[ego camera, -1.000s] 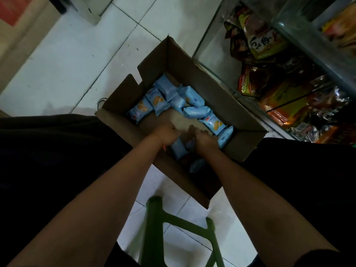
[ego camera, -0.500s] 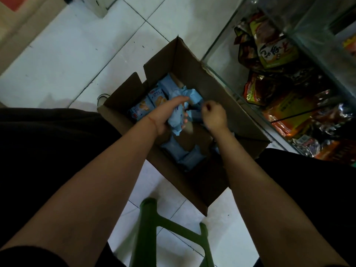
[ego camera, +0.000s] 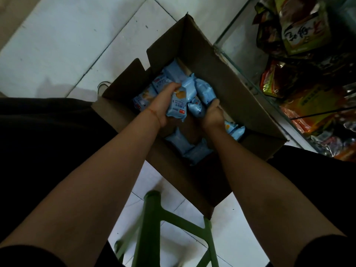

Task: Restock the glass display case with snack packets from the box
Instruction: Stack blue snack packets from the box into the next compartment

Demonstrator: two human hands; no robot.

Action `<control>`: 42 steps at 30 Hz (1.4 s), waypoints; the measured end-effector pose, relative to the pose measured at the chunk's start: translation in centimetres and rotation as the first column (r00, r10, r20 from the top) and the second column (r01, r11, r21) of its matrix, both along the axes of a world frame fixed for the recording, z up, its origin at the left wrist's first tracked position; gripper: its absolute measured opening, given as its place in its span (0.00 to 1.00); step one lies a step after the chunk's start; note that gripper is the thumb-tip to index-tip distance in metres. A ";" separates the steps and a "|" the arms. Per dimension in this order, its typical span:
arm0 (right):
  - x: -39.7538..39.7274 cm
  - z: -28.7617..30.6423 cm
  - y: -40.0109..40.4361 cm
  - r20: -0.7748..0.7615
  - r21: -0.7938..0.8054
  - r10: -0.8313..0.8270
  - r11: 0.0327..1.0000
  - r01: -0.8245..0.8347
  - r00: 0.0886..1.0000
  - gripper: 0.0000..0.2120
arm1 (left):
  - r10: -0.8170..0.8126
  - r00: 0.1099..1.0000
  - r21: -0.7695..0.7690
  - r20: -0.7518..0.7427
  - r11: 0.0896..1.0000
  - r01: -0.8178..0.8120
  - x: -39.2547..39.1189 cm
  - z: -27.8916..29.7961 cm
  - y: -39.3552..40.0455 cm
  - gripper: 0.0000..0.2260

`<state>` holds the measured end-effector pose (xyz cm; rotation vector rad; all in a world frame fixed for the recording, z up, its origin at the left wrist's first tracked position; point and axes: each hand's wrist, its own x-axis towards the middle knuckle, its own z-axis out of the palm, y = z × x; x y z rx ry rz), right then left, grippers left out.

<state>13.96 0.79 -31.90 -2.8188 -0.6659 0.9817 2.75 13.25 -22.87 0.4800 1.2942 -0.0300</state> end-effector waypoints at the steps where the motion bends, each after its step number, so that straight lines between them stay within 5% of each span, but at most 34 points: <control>1: -0.4 0.0 0.1 -0.045 -0.005 -0.089 0.996 0.089 0.995 0.30 | 0.017 1.000 -0.008 0.003 1.000 -0.016 0.1 0.2 -0.1 0.12; 6: -1.7 0.3 1.4 -0.169 -0.099 -0.191 0.979 0.176 0.967 0.28 | 0.094 0.994 -0.040 0.063 0.995 -0.092 0.0 0.8 -0.8 0.14; 20: -4.0 9.5 0.6 -0.563 0.042 -0.232 0.951 0.307 0.793 0.17 | 0.194 0.980 0.087 0.040 0.977 -0.197 -0.6 4.8 -0.6 0.11; 24: -3.5 17.8 0.0 -0.495 0.232 -0.293 0.863 0.449 0.818 0.22 | 0.205 0.956 0.154 0.211 0.959 -0.240 -0.1 12.9 -1.3 0.06; 28: -3.2 28.6 -1.4 -0.447 0.521 -0.338 0.654 0.549 0.828 0.18 | 0.268 0.886 0.235 0.379 0.898 -0.372 -1.2 22.8 -1.5 0.06; 31: -4.2 36.2 -2.9 -0.441 0.680 -0.321 0.490 0.546 0.838 0.24 | 0.265 0.797 0.191 0.543 0.885 -0.425 -2.2 28.8 -3.5 0.17; 33: -4.7 40.9 -3.7 -0.429 0.769 -0.277 0.387 0.508 0.860 0.21 | 0.169 0.778 0.228 0.606 0.899 -0.373 -2.5 32.6 -5.3 0.24; 36: -4.4 48.3 -4.6 -0.330 0.893 -0.231 0.238 0.382 0.915 0.19 | -0.195 0.785 0.460 0.588 0.879 -0.126 -2.3 38.5 -7.7 0.15; 38: -3.8 52.8 -5.5 -0.149 0.942 -0.272 0.255 0.220 0.951 0.17 | -0.377 0.769 0.591 0.516 0.807 -0.001 -1.9 42.1 -8.9 0.09; 42: -2.4 59.6 -7.0 0.232 0.908 -0.378 0.414 -0.060 0.896 0.24 | -0.437 0.717 0.653 0.543 0.757 -0.033 0.3 48.6 -10.5 0.10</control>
